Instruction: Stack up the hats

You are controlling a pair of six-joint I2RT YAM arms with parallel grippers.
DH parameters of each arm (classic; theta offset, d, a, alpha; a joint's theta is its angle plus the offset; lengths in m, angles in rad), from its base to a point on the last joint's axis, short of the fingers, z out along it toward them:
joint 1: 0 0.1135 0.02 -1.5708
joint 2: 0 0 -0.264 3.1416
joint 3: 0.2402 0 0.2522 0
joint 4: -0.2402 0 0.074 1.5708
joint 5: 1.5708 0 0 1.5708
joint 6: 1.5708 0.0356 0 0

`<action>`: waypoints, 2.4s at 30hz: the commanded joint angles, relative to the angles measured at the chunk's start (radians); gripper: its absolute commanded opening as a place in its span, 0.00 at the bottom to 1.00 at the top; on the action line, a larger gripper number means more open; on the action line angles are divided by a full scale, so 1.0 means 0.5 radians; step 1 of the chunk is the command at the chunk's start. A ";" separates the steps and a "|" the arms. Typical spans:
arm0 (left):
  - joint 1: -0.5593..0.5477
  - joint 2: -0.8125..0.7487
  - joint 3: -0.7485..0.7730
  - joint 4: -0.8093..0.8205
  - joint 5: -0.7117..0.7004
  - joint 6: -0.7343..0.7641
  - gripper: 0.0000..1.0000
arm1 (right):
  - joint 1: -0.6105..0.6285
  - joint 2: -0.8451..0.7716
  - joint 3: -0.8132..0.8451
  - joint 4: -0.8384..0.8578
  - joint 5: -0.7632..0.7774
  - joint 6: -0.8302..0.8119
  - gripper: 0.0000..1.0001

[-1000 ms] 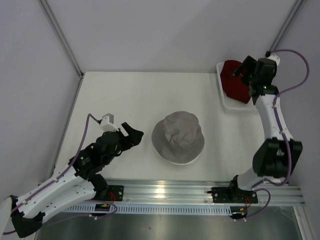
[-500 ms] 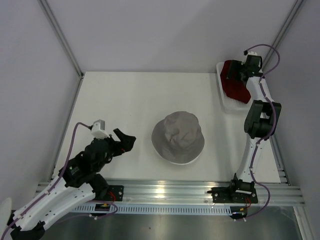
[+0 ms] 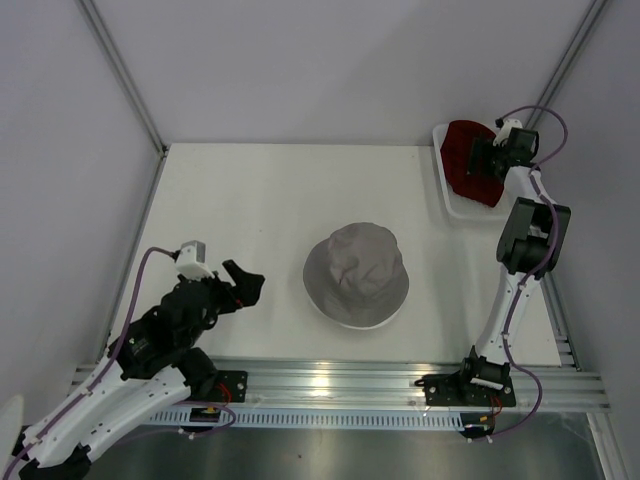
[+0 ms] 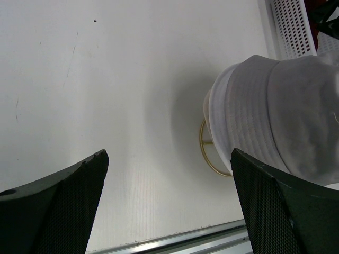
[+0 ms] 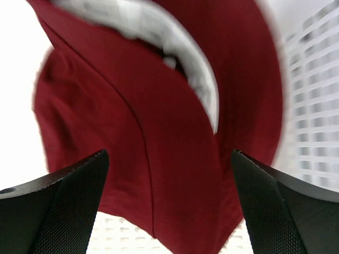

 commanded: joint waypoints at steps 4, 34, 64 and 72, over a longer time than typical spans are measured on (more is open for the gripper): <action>0.020 0.145 0.126 0.011 -0.021 0.117 0.99 | -0.052 0.091 0.006 0.046 -0.293 0.047 0.97; 0.030 0.415 0.260 0.327 0.104 0.286 1.00 | -0.043 -0.811 -0.343 1.278 -1.082 2.153 0.00; 0.039 -0.502 0.006 -0.054 -0.328 -0.227 1.00 | 2.101 -2.667 -1.773 0.474 0.773 2.480 0.00; 0.042 -0.251 0.089 -0.051 -0.245 -0.134 0.99 | 2.129 -2.836 -2.064 0.506 0.741 2.774 0.00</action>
